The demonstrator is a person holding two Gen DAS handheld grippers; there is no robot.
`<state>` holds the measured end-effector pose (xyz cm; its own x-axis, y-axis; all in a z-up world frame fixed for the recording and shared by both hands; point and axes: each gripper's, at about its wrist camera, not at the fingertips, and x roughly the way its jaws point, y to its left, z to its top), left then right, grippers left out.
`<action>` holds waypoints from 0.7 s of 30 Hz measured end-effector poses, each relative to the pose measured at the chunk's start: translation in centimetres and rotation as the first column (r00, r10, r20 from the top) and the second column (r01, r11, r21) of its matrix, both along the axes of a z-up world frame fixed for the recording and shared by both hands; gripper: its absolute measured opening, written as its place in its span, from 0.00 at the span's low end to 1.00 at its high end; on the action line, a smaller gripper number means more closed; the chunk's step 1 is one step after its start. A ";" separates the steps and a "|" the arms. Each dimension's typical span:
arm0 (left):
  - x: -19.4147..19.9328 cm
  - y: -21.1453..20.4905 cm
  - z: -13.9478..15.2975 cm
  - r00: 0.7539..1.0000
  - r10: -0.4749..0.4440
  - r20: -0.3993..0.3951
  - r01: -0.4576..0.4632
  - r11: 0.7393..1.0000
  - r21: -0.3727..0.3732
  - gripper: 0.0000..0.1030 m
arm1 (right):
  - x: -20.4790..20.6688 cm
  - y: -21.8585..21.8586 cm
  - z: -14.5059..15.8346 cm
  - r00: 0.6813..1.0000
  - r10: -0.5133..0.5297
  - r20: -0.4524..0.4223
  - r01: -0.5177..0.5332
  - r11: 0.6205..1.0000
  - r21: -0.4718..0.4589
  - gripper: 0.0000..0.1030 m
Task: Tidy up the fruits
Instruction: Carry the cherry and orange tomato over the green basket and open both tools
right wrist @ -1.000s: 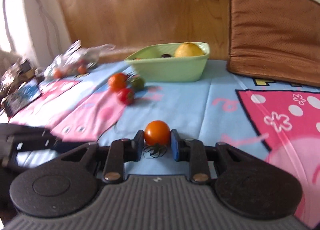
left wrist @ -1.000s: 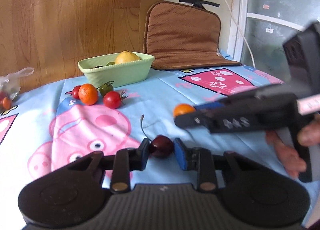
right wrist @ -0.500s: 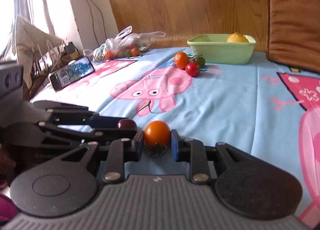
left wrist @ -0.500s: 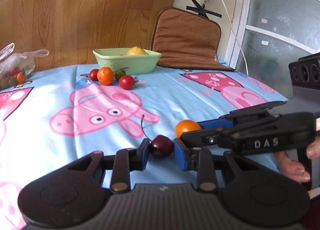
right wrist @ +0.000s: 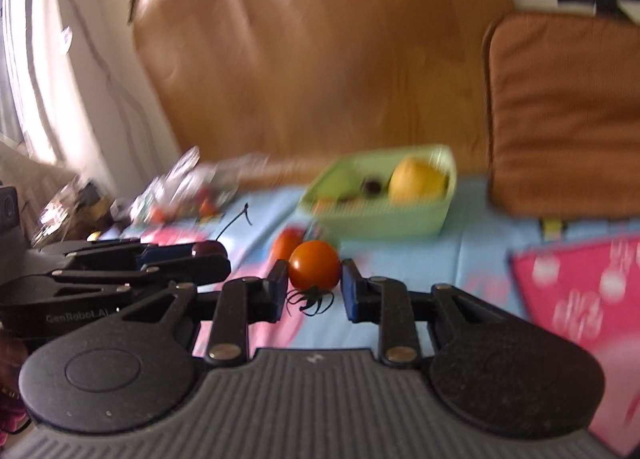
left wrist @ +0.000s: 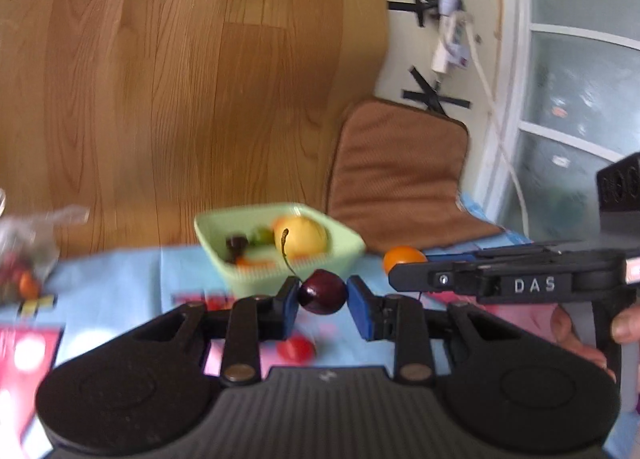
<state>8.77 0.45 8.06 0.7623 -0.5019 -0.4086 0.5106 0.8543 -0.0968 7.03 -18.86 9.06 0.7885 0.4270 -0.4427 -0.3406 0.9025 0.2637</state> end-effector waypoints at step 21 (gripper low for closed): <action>13.5 -0.2 -3.3 0.987 0.081 -0.140 -0.091 0.994 -0.068 0.31 | 11.1 -0.4 -3.7 0.996 -0.085 -0.027 0.086 0.996 0.032 0.33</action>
<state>22.28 0.21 4.78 0.7435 -0.4696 -0.4760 0.4131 0.8824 -0.2252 18.09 -19.31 5.35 0.8115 0.3731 -0.4497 -0.2553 0.9187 0.3014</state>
